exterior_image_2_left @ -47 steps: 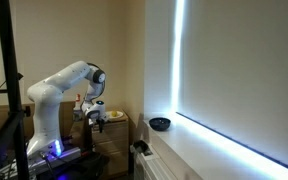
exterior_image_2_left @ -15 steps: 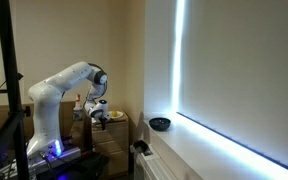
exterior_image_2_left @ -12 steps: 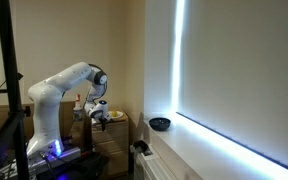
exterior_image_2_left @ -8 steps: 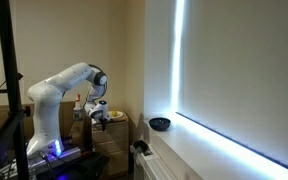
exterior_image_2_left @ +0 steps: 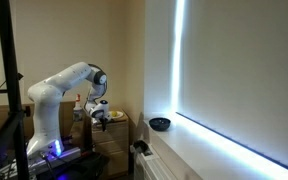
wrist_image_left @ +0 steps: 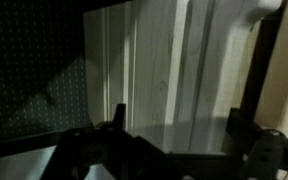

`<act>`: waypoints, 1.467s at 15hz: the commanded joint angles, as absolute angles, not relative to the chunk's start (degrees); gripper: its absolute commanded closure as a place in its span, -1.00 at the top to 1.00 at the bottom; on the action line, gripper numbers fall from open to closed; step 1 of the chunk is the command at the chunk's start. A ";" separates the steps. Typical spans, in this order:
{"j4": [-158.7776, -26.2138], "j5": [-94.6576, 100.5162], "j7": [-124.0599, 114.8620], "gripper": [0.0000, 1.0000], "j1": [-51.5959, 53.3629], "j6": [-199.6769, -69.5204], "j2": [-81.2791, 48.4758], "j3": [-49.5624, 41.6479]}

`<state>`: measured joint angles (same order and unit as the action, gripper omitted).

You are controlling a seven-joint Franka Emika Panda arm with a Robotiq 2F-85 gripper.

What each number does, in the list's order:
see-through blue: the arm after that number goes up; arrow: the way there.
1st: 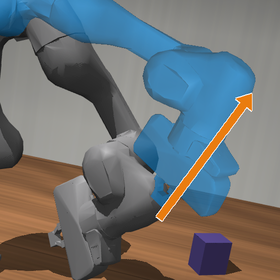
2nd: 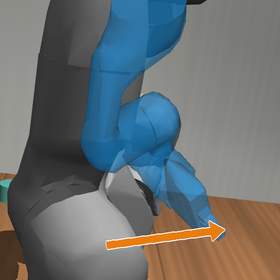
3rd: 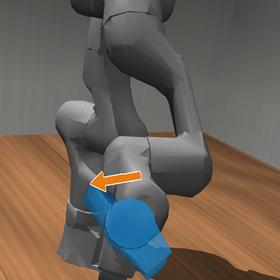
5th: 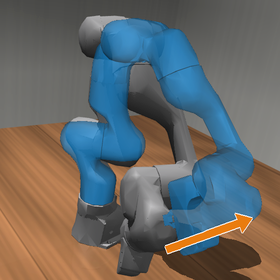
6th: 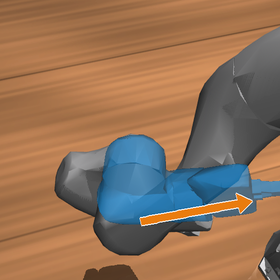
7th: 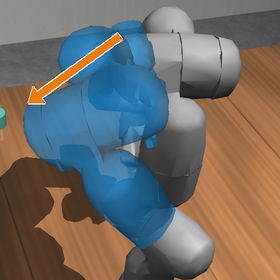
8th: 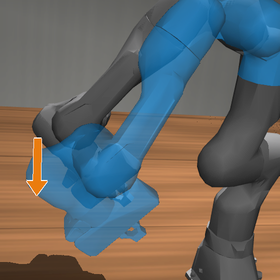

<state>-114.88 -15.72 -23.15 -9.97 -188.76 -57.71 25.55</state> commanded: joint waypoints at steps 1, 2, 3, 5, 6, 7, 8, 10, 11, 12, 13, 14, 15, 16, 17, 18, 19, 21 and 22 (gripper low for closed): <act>-114.67 -17.33 -21.96 1.00 -9.13 -184.01 -61.45 20.45; -115.71 -18.00 -22.25 1.00 -8.67 -184.25 -60.31 19.55; -116.71 -18.65 -22.53 1.00 -8.30 -184.71 -59.27 18.84; -119.03 -20.00 -22.98 1.00 -7.30 -186.29 -57.13 17.30; -120.76 -20.70 -23.14 1.00 -6.98 -187.07 -55.63 16.55; -122.39 -21.36 -23.24 1.00 -6.47 -187.43 -54.25 15.73; -124.28 -22.04 -23.34 1.00 -6.13 -187.65 -52.56 14.87; -128.30 -23.16 -23.46 1.00 -5.11 -187.79 -49.39 12.74; -130.62 -23.70 -23.54 1.00 -4.45 -188.01 -47.90 11.42; -132.79 -23.96 -23.50 1.00 -3.99 -188.08 -46.51 10.02; -134.95 -24.24 -23.49 1.00 -3.41 -188.21 -45.16 8.51; -137.31 -24.43 -23.52 1.00 -2.69 -188.49 -43.91 6.89; -139.38 -24.43 -23.43 1.00 -2.06 -188.38 -42.74 4.83; -141.64 -24.54 -23.46 1.00 -1.39 -188.71 -41.75 3.12; -143.48 -24.52 -23.35 1.00 -0.68 -188.80 -40.92 1.00; -145.13 -24.46 -23.23 1.00 0.07 -189.15 -40.38 -1.22; -146.79 -24.38 -23.11 1.00 0.73 -189.46 -39.96 -3.38; -149.10 -24.59 -23.34 1.00 2.77 -189.36 -39.88 -7.85; -149.49 -24.98 -23.83 1.00 4.76 -187.65 -39.86 -10.34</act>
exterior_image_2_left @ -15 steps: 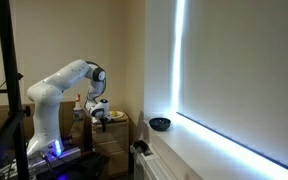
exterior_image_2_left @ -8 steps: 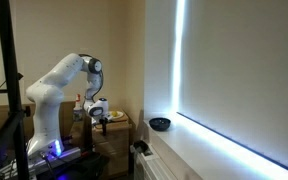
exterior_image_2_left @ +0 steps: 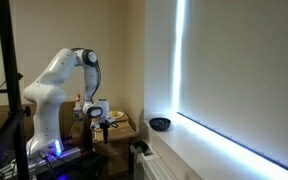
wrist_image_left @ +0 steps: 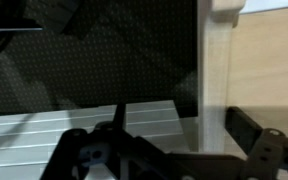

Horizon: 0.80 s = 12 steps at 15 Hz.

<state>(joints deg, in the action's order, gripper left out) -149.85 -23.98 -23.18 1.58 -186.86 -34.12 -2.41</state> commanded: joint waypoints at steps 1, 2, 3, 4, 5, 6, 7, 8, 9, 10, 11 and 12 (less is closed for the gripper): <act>-149.03 -24.74 -23.86 1.00 6.10 -182.89 -39.18 -11.83; -148.31 -23.81 -23.78 1.00 5.87 -178.62 -38.17 -11.49; -147.33 -23.48 -24.68 1.00 6.36 -175.10 -37.04 -11.39; -146.45 -22.38 -24.41 1.00 5.23 -171.32 -35.87 -10.41; -149.19 -22.68 -24.83 1.00 6.37 -177.19 -32.38 -9.62; -148.42 -22.25 -25.00 1.00 6.03 -174.40 -32.00 -9.84; -147.91 -22.05 -25.06 1.00 5.76 -173.03 -31.93 -9.97; -149.26 -23.54 -21.25 1.00 -0.04 -173.23 -27.44 -4.13; -150.95 -24.68 -18.63 1.00 -4.25 -173.49 -23.50 0.37; -153.06 -25.12 -18.31 1.00 -4.81 -174.30 -19.86 2.31; -154.32 -27.31 -16.31 1.00 -7.26 -174.79 -16.94 6.36; -154.91 -29.18 -14.63 1.00 -10.77 -174.54 -14.10 11.13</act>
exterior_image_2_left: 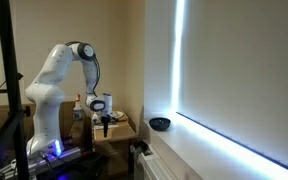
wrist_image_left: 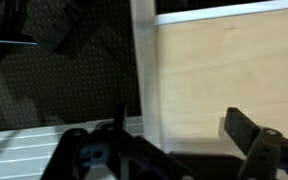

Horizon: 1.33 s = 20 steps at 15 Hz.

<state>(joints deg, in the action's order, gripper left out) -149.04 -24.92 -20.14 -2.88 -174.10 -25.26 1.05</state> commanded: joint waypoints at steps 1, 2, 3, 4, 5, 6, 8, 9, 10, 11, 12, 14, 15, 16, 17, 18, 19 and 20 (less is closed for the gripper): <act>-155.57 -31.98 -12.50 1.00 -13.61 -173.81 -10.78 16.00; -154.96 -36.75 -9.12 1.00 -15.45 -170.74 -7.33 20.27; -153.98 -41.87 -6.25 1.00 -17.50 -167.32 -3.77 24.97; -152.36 -47.41 -3.61 1.00 -18.92 -164.11 -1.48 29.09; -149.89 -52.46 -0.51 1.00 -17.65 -161.19 -0.45 30.06; -148.36 -57.67 1.78 1.00 -15.62 -158.88 0.75 31.02; -149.02 -56.22 -0.21 1.00 -15.13 -161.05 0.16 30.50; -148.04 -59.55 1.72 1.00 -14.22 -159.69 1.61 31.51; -147.69 -59.88 1.50 1.00 -5.26 -159.44 2.32 23.58; -147.67 -59.97 1.48 1.00 -5.08 -159.39 2.57 23.73; -148.29 -54.13 -3.26 1.00 -4.92 -160.01 0.82 22.02; -143.41 -61.46 5.87 1.00 -9.19 -150.37 -1.19 23.15; -141.56 -64.81 9.38 1.00 -9.60 -147.60 -1.80 22.52; -139.52 -66.18 10.81 1.00 -3.95 -144.88 -2.81 15.73; -137.55 -66.94 11.45 1.00 -3.86 -141.31 -3.66 14.32; -135.05 -67.99 11.17 1.00 -2.81 -138.15 -4.88 12.65; -132.69 -69.17 10.13 1.00 -1.58 -135.31 -6.14 11.67; -130.47 -70.81 9.49 1.00 -0.49 -132.58 -7.39 11.08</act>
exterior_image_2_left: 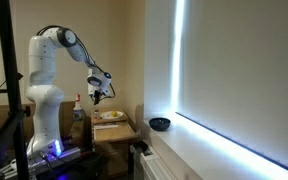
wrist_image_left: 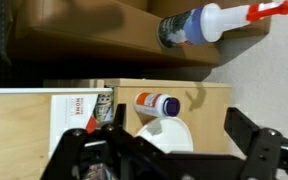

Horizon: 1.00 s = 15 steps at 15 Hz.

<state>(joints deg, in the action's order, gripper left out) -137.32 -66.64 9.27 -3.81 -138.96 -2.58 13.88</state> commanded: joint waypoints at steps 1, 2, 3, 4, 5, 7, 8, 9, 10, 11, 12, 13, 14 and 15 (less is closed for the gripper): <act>-128.54 -72.22 7.68 1.00 1.43 -130.67 -8.61 11.66; -127.08 -72.86 6.33 1.00 2.75 -128.16 -9.55 11.90; -126.41 -71.41 3.75 1.00 4.68 -128.44 -9.98 12.40; -127.05 -70.67 3.36 1.00 6.54 -131.03 -8.92 12.60; -128.01 -71.10 5.19 1.00 5.49 -129.43 -8.30 10.70; -127.40 -71.05 3.75 1.00 8.15 -130.55 -8.66 11.42; -127.38 -71.04 3.57 1.00 8.56 -130.70 -8.66 11.52; -125.91 -70.71 3.26 1.00 8.03 -127.78 -10.56 11.06; -123.01 -74.37 4.34 1.00 6.99 -122.26 -13.14 10.90; -121.43 -75.66 4.74 1.00 7.05 -120.36 -14.51 10.77; -118.82 -77.04 4.43 1.00 7.11 -117.73 -16.63 10.52; -116.27 -78.39 3.45 1.00 7.23 -115.60 -18.80 10.33; -114.07 -79.85 2.49 1.00 7.37 -113.53 -20.78 10.24; -111.90 -81.75 1.08 1.00 7.88 -112.63 -23.02 10.43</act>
